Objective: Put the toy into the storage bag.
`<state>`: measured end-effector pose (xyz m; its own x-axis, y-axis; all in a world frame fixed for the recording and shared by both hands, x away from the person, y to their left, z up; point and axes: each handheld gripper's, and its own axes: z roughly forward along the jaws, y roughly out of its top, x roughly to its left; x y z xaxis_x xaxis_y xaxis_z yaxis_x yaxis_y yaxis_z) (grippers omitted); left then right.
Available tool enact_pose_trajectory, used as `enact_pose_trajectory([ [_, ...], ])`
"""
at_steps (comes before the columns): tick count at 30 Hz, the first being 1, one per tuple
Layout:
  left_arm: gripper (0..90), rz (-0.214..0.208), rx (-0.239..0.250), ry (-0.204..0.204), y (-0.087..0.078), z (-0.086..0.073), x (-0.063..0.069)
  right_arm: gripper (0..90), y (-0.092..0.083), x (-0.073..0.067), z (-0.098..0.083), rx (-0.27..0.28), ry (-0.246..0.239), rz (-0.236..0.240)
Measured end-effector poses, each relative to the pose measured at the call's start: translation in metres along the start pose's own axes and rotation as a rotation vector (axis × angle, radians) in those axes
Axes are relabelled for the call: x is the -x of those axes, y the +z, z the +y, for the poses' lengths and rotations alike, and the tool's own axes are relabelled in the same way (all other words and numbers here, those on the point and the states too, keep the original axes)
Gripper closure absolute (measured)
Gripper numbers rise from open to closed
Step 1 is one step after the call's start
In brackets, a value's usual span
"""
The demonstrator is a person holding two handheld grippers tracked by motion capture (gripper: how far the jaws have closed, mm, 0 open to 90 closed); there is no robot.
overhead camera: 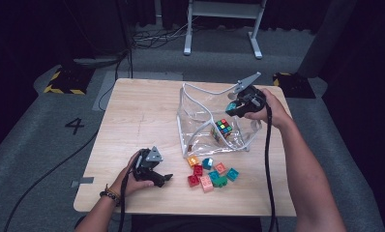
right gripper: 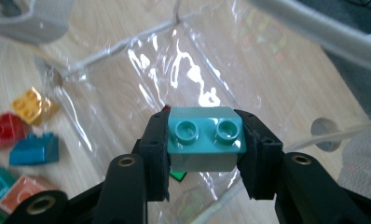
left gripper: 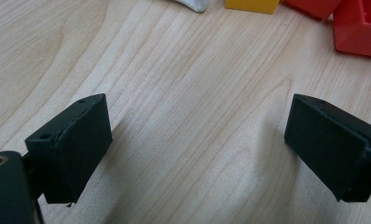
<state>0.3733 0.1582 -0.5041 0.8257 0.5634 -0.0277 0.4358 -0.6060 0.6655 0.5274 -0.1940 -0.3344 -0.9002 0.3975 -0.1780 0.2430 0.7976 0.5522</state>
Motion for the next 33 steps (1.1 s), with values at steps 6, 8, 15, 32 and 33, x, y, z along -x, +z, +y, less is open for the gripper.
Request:
enact_pose_trajectory([
  [6,7.5,0.000,0.000,0.000,0.000,0.000,0.000,59.3,0.003,0.001,-0.005,-0.135,-0.051,0.047],
  [8,7.5,-0.001,0.000,0.001,0.000,0.000,0.000,59.3,0.003,0.002,-0.007,-0.177,-0.072,0.040],
  [15,7.5,-0.001,0.000,0.000,0.000,0.000,0.000,59.3,-0.007,0.006,-0.014,-0.257,-0.103,0.031],
  [32,7.5,-0.001,0.000,0.001,0.000,0.000,0.000,53.3,-0.023,0.003,-0.029,-0.132,-0.086,0.000],
  [33,7.5,-0.001,0.001,0.000,0.000,0.000,0.000,52.4,-0.025,0.002,-0.031,-0.116,-0.084,-0.007],
])
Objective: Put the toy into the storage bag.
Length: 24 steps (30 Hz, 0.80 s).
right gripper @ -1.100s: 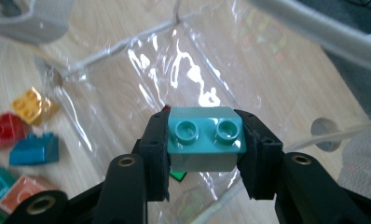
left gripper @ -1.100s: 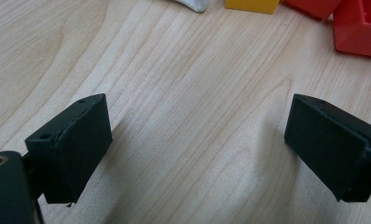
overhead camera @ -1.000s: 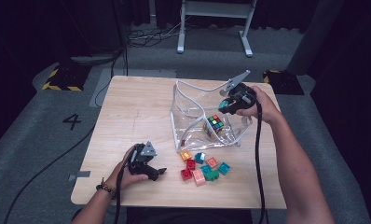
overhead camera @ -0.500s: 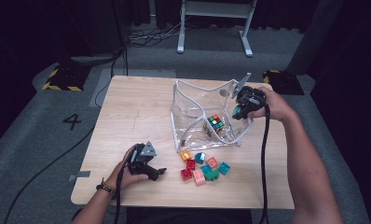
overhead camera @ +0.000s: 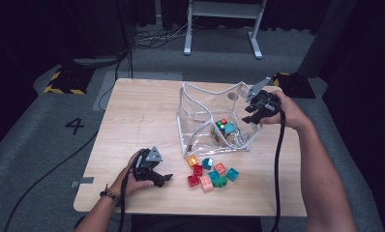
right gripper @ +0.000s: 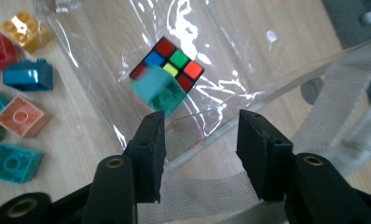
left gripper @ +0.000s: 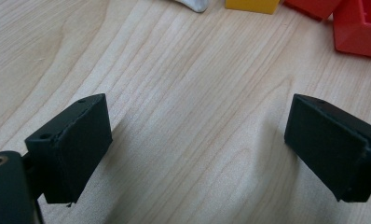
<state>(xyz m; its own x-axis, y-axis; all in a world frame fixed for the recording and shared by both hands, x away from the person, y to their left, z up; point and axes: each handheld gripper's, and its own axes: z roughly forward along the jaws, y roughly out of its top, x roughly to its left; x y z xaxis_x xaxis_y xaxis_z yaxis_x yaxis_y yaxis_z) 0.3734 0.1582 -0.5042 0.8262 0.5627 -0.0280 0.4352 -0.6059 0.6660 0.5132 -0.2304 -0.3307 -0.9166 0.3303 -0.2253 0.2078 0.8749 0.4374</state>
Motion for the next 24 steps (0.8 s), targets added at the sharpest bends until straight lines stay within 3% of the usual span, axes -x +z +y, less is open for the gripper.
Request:
enact_pose_trajectory([
  [2,7.5,0.000,0.000,-0.001,0.000,0.000,0.000,51.9,-0.003,0.000,-0.002,0.029,0.003,-0.008],
  [3,7.5,0.000,0.000,0.000,0.000,0.000,0.000,51.0,-0.008,-0.001,-0.006,0.072,0.022,-0.016],
  [4,7.5,0.000,0.000,0.000,0.000,0.000,0.000,51.0,-0.008,-0.001,-0.006,0.072,0.022,-0.016],
  [5,7.5,0.001,-0.001,0.000,0.000,0.000,0.000,49.1,-0.014,-0.003,-0.010,0.135,0.049,-0.035],
  [6,7.5,0.001,0.000,0.000,0.000,0.000,0.000,46.8,-0.017,-0.004,-0.012,0.143,0.066,-0.049],
  [10,7.5,0.000,0.000,0.000,0.000,0.000,0.000,43.5,-0.027,-0.011,-0.023,0.263,0.134,-0.103],
  [13,7.5,0.000,0.000,0.000,0.000,0.000,0.000,41.8,-0.031,-0.013,-0.030,0.305,0.150,-0.121],
  [15,7.5,0.001,0.000,0.000,0.000,0.000,0.000,35.5,-0.037,-0.019,-0.038,0.335,0.203,-0.157],
  [17,7.5,0.000,0.000,-0.001,0.000,0.000,0.000,33.9,-0.039,-0.022,-0.040,0.346,0.219,-0.175],
  [18,7.5,0.003,0.000,0.003,0.000,0.000,0.000,31.7,-0.044,-0.027,-0.046,0.383,0.247,-0.204],
  [24,7.5,0.001,0.000,0.000,0.000,0.000,0.000,27.9,-0.060,-0.040,-0.065,0.479,0.284,-0.234],
])
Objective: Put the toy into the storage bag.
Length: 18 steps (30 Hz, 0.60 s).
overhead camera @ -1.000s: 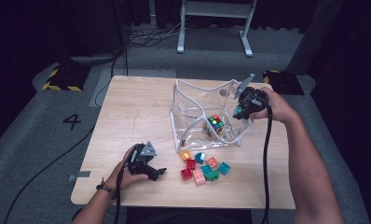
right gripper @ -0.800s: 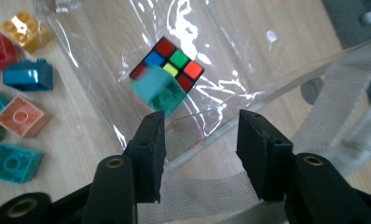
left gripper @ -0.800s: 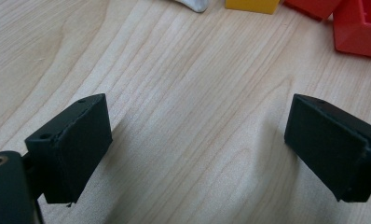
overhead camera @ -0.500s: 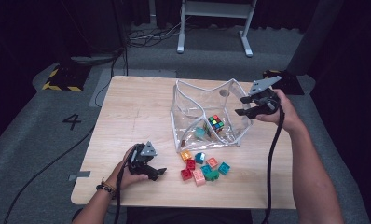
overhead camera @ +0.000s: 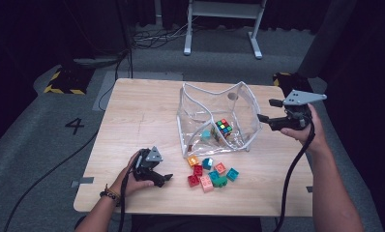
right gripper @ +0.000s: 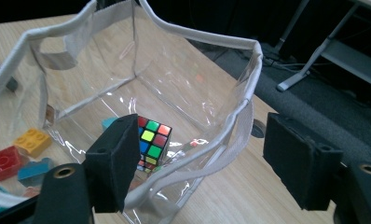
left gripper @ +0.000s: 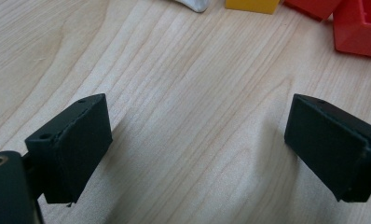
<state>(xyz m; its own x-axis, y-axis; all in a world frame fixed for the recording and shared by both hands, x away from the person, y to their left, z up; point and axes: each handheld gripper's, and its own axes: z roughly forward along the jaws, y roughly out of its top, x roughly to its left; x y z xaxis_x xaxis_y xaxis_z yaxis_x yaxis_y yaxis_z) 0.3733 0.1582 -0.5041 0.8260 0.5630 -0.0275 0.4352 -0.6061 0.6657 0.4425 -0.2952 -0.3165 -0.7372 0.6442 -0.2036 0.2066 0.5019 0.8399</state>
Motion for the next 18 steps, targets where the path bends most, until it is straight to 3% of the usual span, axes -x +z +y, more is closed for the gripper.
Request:
enact_pose_trajectory([
  [7,7.5,0.000,0.000,-0.001,0.000,0.000,0.000,27.0,-0.016,-0.005,-0.020,0.045,0.008,-0.013],
  [9,7.5,-0.001,0.000,-0.001,0.000,0.000,0.000,27.3,-0.022,-0.009,-0.033,0.059,0.037,-0.038],
  [11,7.5,-0.001,0.000,-0.001,0.000,0.000,0.000,27.5,-0.024,-0.010,-0.040,0.075,0.049,-0.027],
  [16,7.5,0.000,0.001,-0.001,0.000,0.000,0.000,27.8,-0.023,-0.017,-0.057,0.067,0.066,-0.034],
  [17,7.5,0.001,0.001,-0.001,0.000,0.000,0.000,27.9,-0.020,-0.022,-0.067,0.065,0.094,-0.012],
  [18,7.5,0.001,0.001,-0.001,0.000,0.000,0.000,27.9,-0.018,-0.024,-0.073,0.054,0.089,-0.011],
])
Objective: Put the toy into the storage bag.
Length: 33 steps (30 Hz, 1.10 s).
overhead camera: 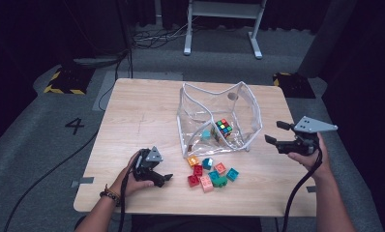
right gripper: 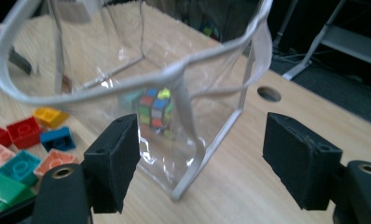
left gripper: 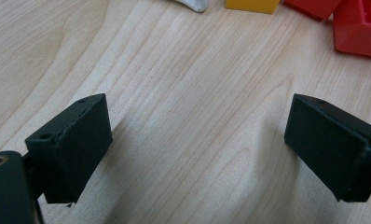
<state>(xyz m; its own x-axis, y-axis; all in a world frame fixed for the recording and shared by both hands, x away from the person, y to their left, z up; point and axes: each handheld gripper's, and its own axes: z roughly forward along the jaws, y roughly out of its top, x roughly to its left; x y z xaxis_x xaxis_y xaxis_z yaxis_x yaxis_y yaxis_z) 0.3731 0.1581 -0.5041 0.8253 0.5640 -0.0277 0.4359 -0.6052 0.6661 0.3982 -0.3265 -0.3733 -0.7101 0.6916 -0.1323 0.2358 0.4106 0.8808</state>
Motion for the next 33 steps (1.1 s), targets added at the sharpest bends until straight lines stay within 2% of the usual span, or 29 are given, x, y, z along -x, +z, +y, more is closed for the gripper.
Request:
enact_pose_trajectory([
  [5,7.5,0.001,0.000,0.000,0.000,0.000,0.000,28.0,0.013,-0.012,-0.027,-0.064,0.024,0.030],
  [6,7.6,0.001,0.000,0.000,0.000,0.000,0.000,28.0,0.013,-0.012,-0.027,-0.064,0.024,0.030],
  [7,7.6,0.001,0.000,0.000,0.000,0.000,0.000,27.6,0.018,-0.016,-0.035,-0.100,0.029,0.047],
  [14,7.5,0.001,0.001,-0.001,0.000,0.000,0.000,27.0,0.031,-0.033,-0.059,-0.155,0.026,0.108],
  [18,7.6,0.000,0.001,-0.002,0.000,0.000,0.000,27.0,0.039,-0.041,-0.064,-0.175,0.025,0.141],
  [21,7.5,0.001,0.001,-0.002,0.000,0.000,0.000,27.2,0.049,-0.053,-0.067,-0.193,-0.010,0.183],
  [22,7.6,0.002,0.002,-0.001,0.000,0.000,0.000,27.1,0.055,-0.059,-0.068,-0.207,-0.032,0.213],
  [25,7.6,-0.005,0.000,-0.011,0.000,-0.001,0.001,27.4,0.063,-0.069,-0.071,-0.216,-0.048,0.249],
  [27,7.5,-0.005,0.000,-0.011,0.000,-0.001,0.001,27.3,0.067,-0.075,-0.071,-0.232,-0.056,0.260],
  [31,7.6,-0.001,0.001,-0.009,0.000,-0.001,0.001,27.3,0.071,-0.081,-0.072,-0.234,-0.075,0.276],
  [33,7.6,-0.002,0.000,-0.007,0.000,-0.001,0.001,27.4,0.072,-0.081,-0.072,-0.227,-0.069,0.285],
])
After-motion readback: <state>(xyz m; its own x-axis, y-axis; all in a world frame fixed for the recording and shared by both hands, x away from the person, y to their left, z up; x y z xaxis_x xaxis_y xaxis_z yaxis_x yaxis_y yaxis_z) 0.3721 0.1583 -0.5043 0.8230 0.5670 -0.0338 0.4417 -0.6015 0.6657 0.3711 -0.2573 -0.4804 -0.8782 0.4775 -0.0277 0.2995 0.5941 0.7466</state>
